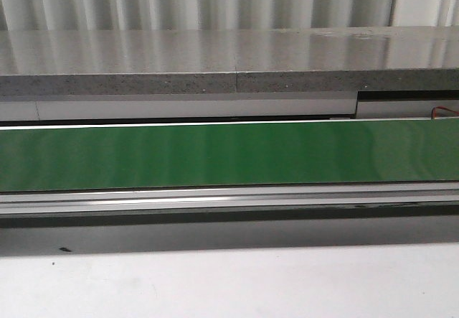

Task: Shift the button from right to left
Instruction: 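Move the right gripper over the yellow push button in the green tray, then lower the right gripper and close it around the button's blue base, then lift the button and set it on the near end of the conveyor belt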

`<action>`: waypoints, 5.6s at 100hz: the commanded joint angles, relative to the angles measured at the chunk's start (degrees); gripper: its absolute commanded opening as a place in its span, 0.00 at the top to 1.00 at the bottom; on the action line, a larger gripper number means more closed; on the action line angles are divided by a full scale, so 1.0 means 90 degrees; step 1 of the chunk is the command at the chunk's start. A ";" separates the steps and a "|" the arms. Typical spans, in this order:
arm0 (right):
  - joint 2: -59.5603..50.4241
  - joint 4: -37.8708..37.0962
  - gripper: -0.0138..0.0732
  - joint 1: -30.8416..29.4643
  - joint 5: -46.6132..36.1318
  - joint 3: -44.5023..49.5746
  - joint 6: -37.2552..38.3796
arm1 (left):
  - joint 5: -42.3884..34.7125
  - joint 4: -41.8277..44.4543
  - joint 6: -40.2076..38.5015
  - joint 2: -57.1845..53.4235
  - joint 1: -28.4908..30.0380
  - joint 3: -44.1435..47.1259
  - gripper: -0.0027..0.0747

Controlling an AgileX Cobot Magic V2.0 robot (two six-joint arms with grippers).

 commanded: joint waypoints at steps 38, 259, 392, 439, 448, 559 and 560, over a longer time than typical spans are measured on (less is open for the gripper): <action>-0.0123 -0.0033 0.92 -0.0047 -0.0509 -0.0131 0.0004 | -0.0494 -0.0045 -0.0044 -0.0207 -0.0024 0.0251 0.99; 0.7963 -0.0355 0.24 -0.2147 0.5065 -0.6594 -0.0169 | -0.0494 -0.0045 -0.0044 -0.0207 -0.0024 0.0251 0.99; 1.1790 -0.0517 0.53 -0.2594 0.4245 -0.8278 -0.0860 | -0.0494 -0.0045 -0.0044 -0.0207 -0.0024 0.0251 0.99; 1.0088 -0.0108 0.53 -0.2148 0.4919 -0.8278 -0.0845 | -0.0494 -0.0045 -0.0044 -0.0207 -0.0024 0.0251 0.99; 0.9881 0.0208 0.53 -0.1892 0.5070 -0.8278 -0.0845 | -0.0494 -0.0045 -0.0044 -0.0207 -0.0024 0.0251 0.99; 0.8510 0.0560 0.42 -0.0471 0.4443 -0.7184 -0.1291 | -0.0494 -0.0045 -0.0044 -0.0207 -0.0024 0.0251 0.99; 0.8426 0.0560 0.43 -0.0441 0.4426 -0.7149 -0.1331 | -0.0494 -0.0045 -0.0044 -0.0207 -0.0024 0.0251 0.99</action>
